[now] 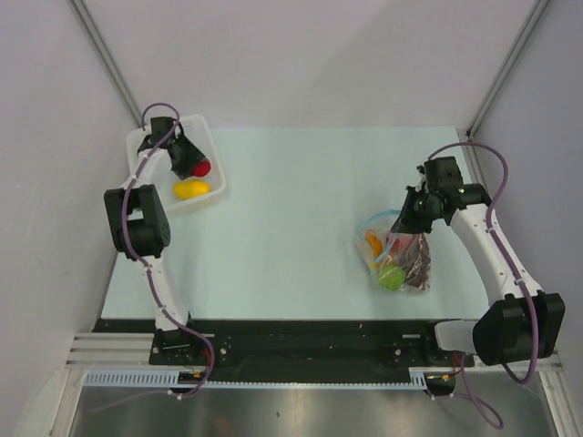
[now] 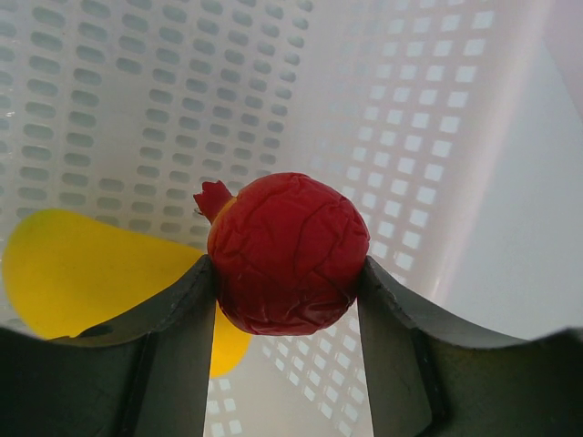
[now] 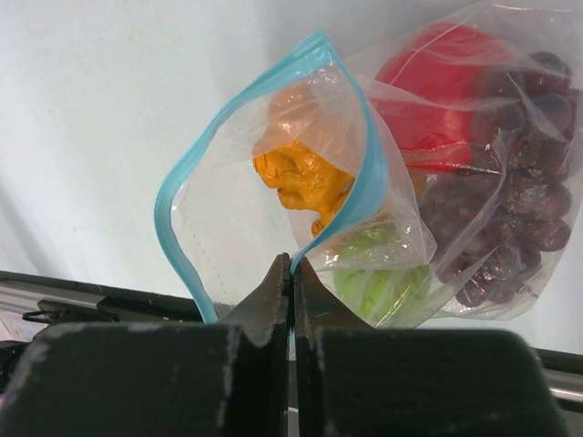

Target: Open the zip-top bag and remove the fake food

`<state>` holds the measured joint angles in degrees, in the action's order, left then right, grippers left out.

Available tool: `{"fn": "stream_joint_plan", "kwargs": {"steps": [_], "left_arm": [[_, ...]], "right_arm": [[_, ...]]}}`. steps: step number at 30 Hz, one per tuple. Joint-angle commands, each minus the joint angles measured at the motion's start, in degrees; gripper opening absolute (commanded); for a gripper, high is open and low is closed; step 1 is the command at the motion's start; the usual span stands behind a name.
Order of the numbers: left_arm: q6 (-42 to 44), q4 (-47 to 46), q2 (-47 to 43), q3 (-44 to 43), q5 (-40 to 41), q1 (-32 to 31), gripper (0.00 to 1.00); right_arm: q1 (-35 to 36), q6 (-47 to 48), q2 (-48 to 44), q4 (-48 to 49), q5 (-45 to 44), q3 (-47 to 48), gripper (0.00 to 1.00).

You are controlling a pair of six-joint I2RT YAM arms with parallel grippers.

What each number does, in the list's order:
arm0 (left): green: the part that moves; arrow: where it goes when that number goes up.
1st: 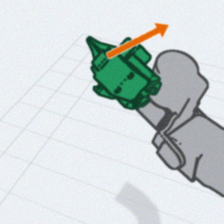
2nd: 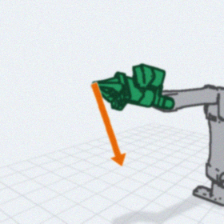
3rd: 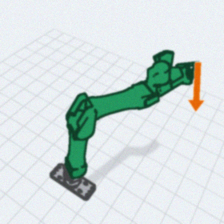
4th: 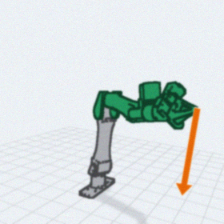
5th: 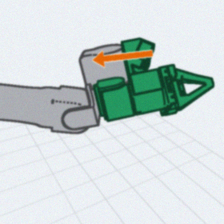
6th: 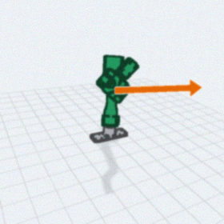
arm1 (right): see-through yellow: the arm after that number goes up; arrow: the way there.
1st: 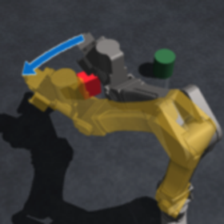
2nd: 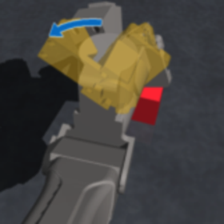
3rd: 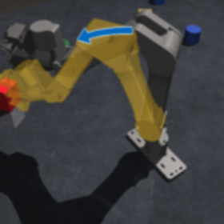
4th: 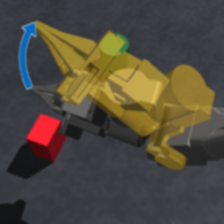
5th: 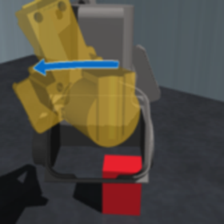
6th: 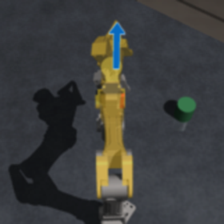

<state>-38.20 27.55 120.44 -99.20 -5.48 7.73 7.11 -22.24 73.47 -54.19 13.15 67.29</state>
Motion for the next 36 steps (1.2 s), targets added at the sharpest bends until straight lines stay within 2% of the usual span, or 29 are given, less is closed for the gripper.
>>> {"fn": "stream_joint_plan", "kwargs": {"steps": [1,3,4,7,10,13,18,21,23,26,27,29,32,33,36], "left_arm": [[-0.6,4.3,0.4,-5.1,2.7,-0.1,0.47],[0.1,5.1,0.5,-5.2,3.0,-0.1,0.58],[0.4,5.5,0.4,-5.0,3.2,0.0,0.72],[1.7,4.7,-0.9,-3.1,2.0,0.0,0.77],[3.7,5.1,-3.0,-1.9,2.2,-0.1,0.87],[4.9,6.1,-5.8,-1.0,2.4,0.0,0.88],[4.9,2.6,-15.7,7.8,-1.4,-1.0,0.83],[2.1,-4.1,-24.1,17.9,-8.7,-2.6,0.81],[1.0,-5.5,-29.5,23.9,-11.7,-4.4,0.79],[0.0,-8.7,-36.3,31.1,-14.8,-10.8,0.75],[-0.3,-10.7,-37.6,33.8,-16.0,-14.7,0.72],[-1.6,-12.0,-41.1,35.6,-16.7,-19.2,0.70],[-4.2,-17.1,-43.3,38.5,-16.9,-31.8,0.61],[-5.2,-19.4,-42.9,38.4,-16.8,-34.3,0.53],[-6.6,-22.7,-39.8,36.4,-16.2,-43.0,0.42]], "right_arm": [[-0.3,0.4,1.0,1.7,-0.4,3.1,0.00],[-0.3,0.5,1.1,1.6,-0.3,3.3,0.00],[-0.2,0.5,1.1,1.6,-0.2,3.3,0.00],[-0.2,0.8,1.4,1.4,0.1,3.6,0.00],[0.1,1.1,1.6,1.1,0.5,3.8,0.00],[0.4,1.2,1.9,0.6,0.5,4.4,0.00],[1.8,1.2,1.6,-0.5,-0.1,5.1,0.00],[2.1,1.1,1.6,-1.1,-0.3,5.3,0.00],[2.3,1.1,1.7,-1.3,-0.4,5.6,0.00],[2.5,1.7,1.6,-1.5,-0.8,5.6,0.00],[2.5,1.8,1.6,-1.7,-0.9,5.7,0.00],[2.5,1.8,1.5,-2.0,-0.8,5.6,0.00],[2.8,1.7,0.9,-2.6,-0.5,5.6,0.00],[3.0,1.6,0.6,-2.6,-0.5,5.6,0.00],[3.6,1.0,-0.1,-2.8,-0.5,5.6,0.00]]}}
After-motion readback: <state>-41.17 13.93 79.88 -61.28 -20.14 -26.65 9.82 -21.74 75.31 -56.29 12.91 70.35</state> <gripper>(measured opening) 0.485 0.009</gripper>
